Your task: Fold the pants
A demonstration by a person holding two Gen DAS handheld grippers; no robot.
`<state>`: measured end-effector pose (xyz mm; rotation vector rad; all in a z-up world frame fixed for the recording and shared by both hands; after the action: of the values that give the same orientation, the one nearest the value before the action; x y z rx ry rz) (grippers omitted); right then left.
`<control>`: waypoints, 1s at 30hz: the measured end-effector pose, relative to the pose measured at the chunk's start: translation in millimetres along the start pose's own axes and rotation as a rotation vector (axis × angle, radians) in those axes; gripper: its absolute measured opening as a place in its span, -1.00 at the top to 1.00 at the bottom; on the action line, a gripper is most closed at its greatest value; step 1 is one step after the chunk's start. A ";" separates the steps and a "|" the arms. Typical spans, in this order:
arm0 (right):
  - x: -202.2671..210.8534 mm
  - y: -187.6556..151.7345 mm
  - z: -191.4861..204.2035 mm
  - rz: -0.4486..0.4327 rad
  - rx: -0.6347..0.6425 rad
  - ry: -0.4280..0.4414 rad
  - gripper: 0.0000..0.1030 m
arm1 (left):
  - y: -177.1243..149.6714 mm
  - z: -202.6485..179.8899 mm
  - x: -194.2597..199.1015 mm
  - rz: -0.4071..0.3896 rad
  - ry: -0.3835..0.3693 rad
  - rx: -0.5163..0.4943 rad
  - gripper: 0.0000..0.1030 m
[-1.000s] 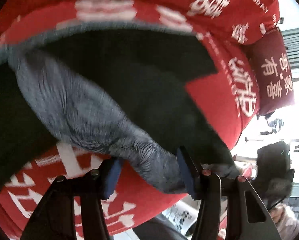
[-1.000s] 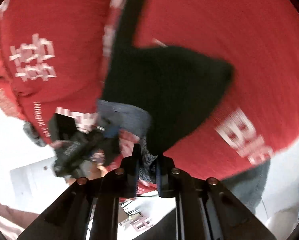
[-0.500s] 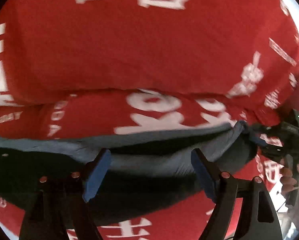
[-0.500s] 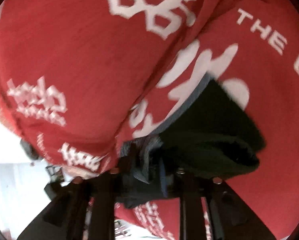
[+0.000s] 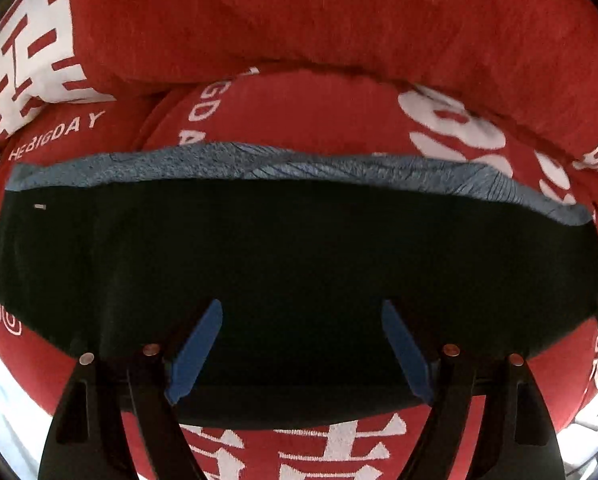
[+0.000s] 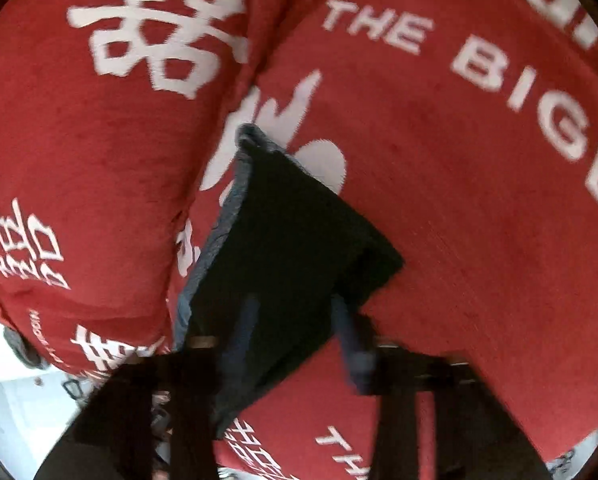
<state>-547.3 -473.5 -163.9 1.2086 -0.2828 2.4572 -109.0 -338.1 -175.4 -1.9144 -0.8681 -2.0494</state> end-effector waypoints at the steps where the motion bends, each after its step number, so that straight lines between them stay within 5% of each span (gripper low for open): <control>1: -3.8 1.0 2.3 0.002 0.008 -0.004 0.87 | -0.2 -2.4 0.4 0.000 0.003 -0.015 -0.61; 5: 2.7 -2.4 5.2 -0.011 0.012 0.010 0.88 | -9.9 -3.0 -5.1 0.029 0.027 -0.073 -0.61; 8: 1.1 -10.7 -17.8 0.022 0.003 -0.076 0.87 | -21.8 4.1 -11.3 0.086 0.035 -0.066 -0.61; 10: 4.3 -11.9 -21.9 0.032 -0.017 -0.078 0.73 | -19.1 5.5 -3.2 0.080 0.024 -0.064 -0.61; 12: 16.3 -11.0 -13.3 0.023 0.046 -0.152 0.40 | -9.1 4.1 9.7 0.042 0.007 -0.070 -0.61; 16: 33.6 -16.2 37.9 -0.037 0.275 -0.143 0.40 | 20.5 -6.8 12.3 -0.023 -0.007 -0.079 -0.61; 19: 1.9 -26.2 79.9 0.008 0.471 -0.138 0.40 | 41.5 -16.5 -10.8 -0.022 -0.015 -0.012 -0.61; 23: -64.4 -29.9 100.1 0.076 0.559 -0.156 0.40 | 60.0 -15.1 -47.1 -0.034 0.062 0.046 -0.72; 30: -64.7 9.4 73.4 0.000 0.493 -0.193 0.47 | 79.5 58.3 -48.7 -0.022 0.120 0.169 -0.82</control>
<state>-462.9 -523.5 -170.7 1.6417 0.2939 2.4916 -11.6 -382.2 -201.1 -1.6843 -1.0026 -2.0089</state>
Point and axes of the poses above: each gripper's, at about its wrist camera, not at the fingertips, and x roughly against the way its jaws point, z to its left, y to its top, the point moved 5 cm from there along -x, roughly the way its jaws point, and after that the axes turned 10 degrees about -z, right-handed, at the moved point
